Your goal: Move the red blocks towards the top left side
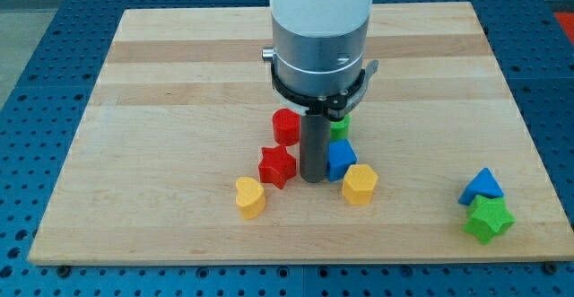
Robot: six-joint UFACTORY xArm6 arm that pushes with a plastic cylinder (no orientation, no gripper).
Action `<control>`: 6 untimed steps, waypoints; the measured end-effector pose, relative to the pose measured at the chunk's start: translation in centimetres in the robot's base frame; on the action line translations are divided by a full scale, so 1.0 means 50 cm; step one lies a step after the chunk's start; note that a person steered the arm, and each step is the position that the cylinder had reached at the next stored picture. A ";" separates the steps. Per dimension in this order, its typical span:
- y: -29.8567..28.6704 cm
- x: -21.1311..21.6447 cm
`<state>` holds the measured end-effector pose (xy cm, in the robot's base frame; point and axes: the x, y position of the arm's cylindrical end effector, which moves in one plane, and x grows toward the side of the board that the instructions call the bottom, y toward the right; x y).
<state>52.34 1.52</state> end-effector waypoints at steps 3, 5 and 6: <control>-0.138 0.052; -0.148 -0.022; -0.145 -0.150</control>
<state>44.87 -5.71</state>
